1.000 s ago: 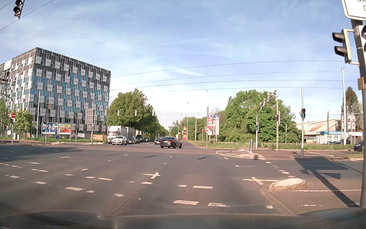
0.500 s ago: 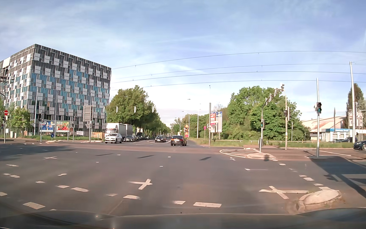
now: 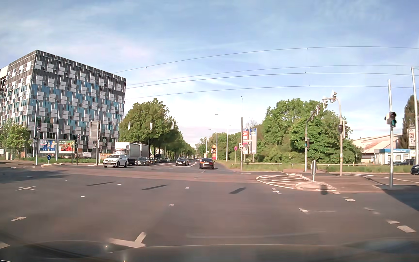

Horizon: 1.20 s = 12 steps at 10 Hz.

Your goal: Follow the waypoints while adhering to traffic rules and regulations

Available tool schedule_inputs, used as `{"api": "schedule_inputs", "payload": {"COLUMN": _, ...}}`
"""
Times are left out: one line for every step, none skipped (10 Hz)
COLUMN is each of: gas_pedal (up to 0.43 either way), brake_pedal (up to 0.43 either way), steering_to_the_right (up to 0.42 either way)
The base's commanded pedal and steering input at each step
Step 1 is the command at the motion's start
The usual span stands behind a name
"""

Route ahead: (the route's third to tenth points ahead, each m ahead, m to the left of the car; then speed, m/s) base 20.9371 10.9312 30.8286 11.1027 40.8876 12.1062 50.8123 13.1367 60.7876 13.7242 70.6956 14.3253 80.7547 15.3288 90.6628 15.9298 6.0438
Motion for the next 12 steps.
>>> {"api": "schedule_inputs", "payload": {"gas_pedal": 0.52, "brake_pedal": 0.0, "steering_to_the_right": -0.009}}
{"api": "schedule_inputs", "payload": {"gas_pedal": 0.52, "brake_pedal": 0.0, "steering_to_the_right": -0.009}}
{"api": "schedule_inputs", "payload": {"gas_pedal": 0.52, "brake_pedal": 0.0, "steering_to_the_right": -0.009}}
{"api": "schedule_inputs", "payload": {"gas_pedal": 0.52, "brake_pedal": 0.0, "steering_to_the_right": -0.009}}
{"api": "schedule_inputs", "payload": {"gas_pedal": 0.52, "brake_pedal": 0.0, "steering_to_the_right": -0.009}}
{"api": "schedule_inputs", "payload": {"gas_pedal": 0.512, "brake_pedal": 0.0, "steering_to_the_right": -0.009}}
{"api": "schedule_inputs", "payload": {"gas_pedal": 0.488, "brake_pedal": 0.0, "steering_to_the_right": -0.009}}
{"api": "schedule_inputs", "payload": {"gas_pedal": 0.48, "brake_pedal": 0.0, "steering_to_the_right": -0.013}}
{"api": "schedule_inputs", "payload": {"gas_pedal": 0.469, "brake_pedal": 0.0, "steering_to_the_right": -0.018}}
{"api": "schedule_inputs", "payload": {"gas_pedal": 0.469, "brake_pedal": 0.0, "steering_to_the_right": -0.018}}
{"api": "schedule_inputs", "payload": {"gas_pedal": 0.469, "brake_pedal": 0.0, "steering_to_the_right": -0.018}}
{"api": "schedule_inputs", "payload": {"gas_pedal": 0.469, "brake_pedal": 0.0, "steering_to_the_right": -0.016}}
